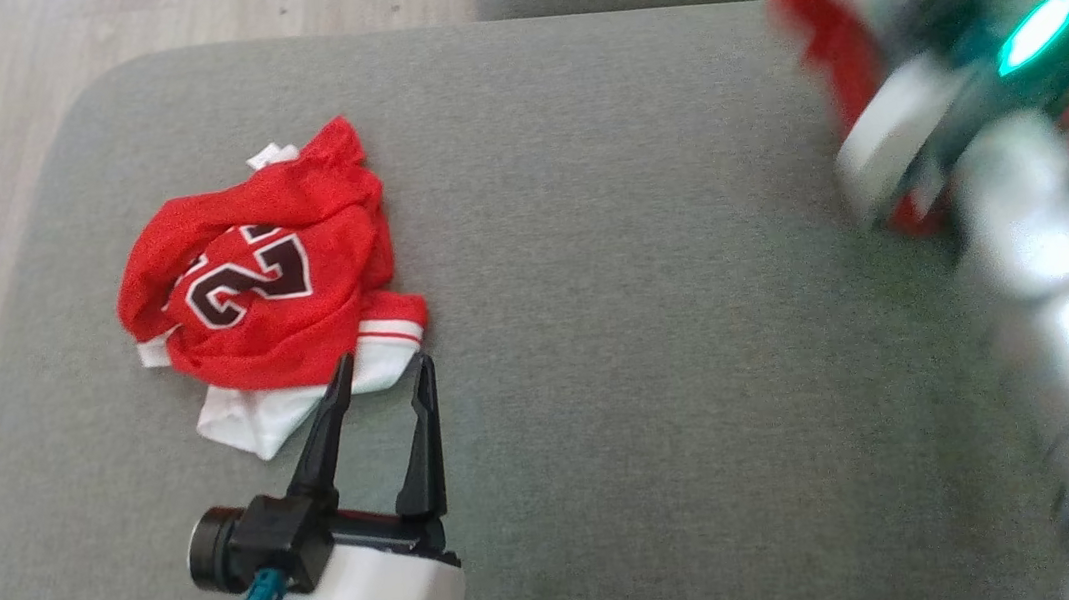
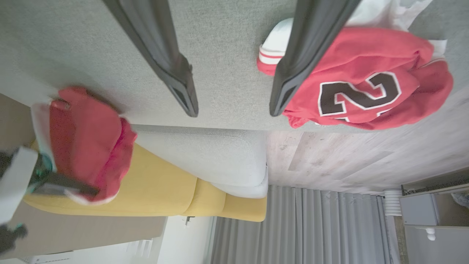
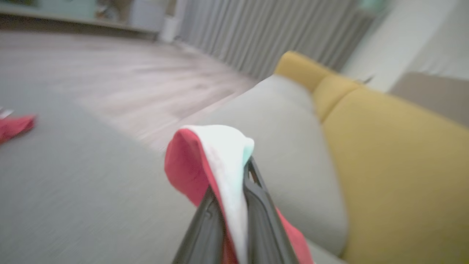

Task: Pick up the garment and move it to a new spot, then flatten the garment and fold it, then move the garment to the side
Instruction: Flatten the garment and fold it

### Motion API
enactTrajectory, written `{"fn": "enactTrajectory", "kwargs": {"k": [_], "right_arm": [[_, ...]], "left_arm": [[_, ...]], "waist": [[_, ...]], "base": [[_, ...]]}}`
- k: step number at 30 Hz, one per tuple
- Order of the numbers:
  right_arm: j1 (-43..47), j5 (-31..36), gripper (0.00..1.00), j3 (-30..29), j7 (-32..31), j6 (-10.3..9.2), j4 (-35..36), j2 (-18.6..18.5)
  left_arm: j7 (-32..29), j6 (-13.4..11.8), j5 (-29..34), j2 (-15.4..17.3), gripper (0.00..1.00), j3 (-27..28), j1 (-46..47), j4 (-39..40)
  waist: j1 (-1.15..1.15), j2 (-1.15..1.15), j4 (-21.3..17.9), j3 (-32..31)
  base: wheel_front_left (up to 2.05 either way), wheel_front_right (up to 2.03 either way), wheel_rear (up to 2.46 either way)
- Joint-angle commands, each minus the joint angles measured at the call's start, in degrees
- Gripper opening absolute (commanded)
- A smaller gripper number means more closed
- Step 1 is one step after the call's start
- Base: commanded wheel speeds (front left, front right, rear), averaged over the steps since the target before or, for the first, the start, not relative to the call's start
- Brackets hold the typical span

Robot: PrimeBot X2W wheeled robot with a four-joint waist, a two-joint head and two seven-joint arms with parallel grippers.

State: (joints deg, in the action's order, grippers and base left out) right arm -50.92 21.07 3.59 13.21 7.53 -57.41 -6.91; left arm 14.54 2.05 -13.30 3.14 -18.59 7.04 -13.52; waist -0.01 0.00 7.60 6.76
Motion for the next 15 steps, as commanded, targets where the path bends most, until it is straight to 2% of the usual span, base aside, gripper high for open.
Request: {"fn": "enactTrajectory", "kwargs": {"k": [1,2,3,4,6,9,13,15], "right_arm": [[4.3,-0.7,0.0,3.5,0.9,-0.04,0.1,2.4],[6.6,-1.4,0.0,5.4,1.1,-0.04,-0.7,3.0],[8.7,-2.0,0.39,7.8,1.2,-0.04,-1.2,3.5],[10.7,-3.1,1.0,9.9,1.4,-0.04,-1.8,3.8],[14.8,-6.8,1.0,16.2,1.6,-0.04,-1.7,4.0],[19.2,-15.1,1.0,24.5,1.6,-0.04,2.2,4.0],[20.5,-19.2,1.0,25.2,1.4,-0.04,5.1,4.0],[21.2,-21.0,1.0,23.2,1.5,-0.04,6.9,4.0]], "left_arm": [[0.5,0.1,0.0,-0.2,1.0,1.5,1.3,1.5],[0.5,0.1,0.1,-0.2,1.0,1.3,1.3,1.3],[0.5,0.2,0.2,-0.2,1.0,1.2,1.4,1.1],[0.5,0.2,0.3,-0.2,1.0,1.0,1.4,0.9],[0.5,0.4,0.5,-0.2,1.0,0.7,1.5,0.5],[0.5,0.4,0.8,-0.2,1.0,0.6,1.6,0.0],[0.5,0.2,1.1,0.1,1.0,0.9,1.3,0.1],[0.5,0.2,1.1,0.1,1.0,1.1,1.1,0.3]], "waist": [[0.01,0.0,0.9,-0.1],[0.01,0.0,1.2,-0.1],[0.01,0.0,1.5,-0.1],[0.01,0.0,1.8,-0.2],[0.01,0.0,2.4,-0.5],[0.01,0.0,2.4,-1.0],[0.01,0.0,1.2,-1.7],[0.01,0.0,0.2,-2.2]], "base": [[0.0,0.0,0.0],[0.0,0.0,0.0],[0.0,0.0,0.0],[0.0,0.0,0.0],[0.0,0.0,0.0],[0.0,0.0,0.0],[0.0,0.0,0.0],[0.0,0.0,0.0]]}}
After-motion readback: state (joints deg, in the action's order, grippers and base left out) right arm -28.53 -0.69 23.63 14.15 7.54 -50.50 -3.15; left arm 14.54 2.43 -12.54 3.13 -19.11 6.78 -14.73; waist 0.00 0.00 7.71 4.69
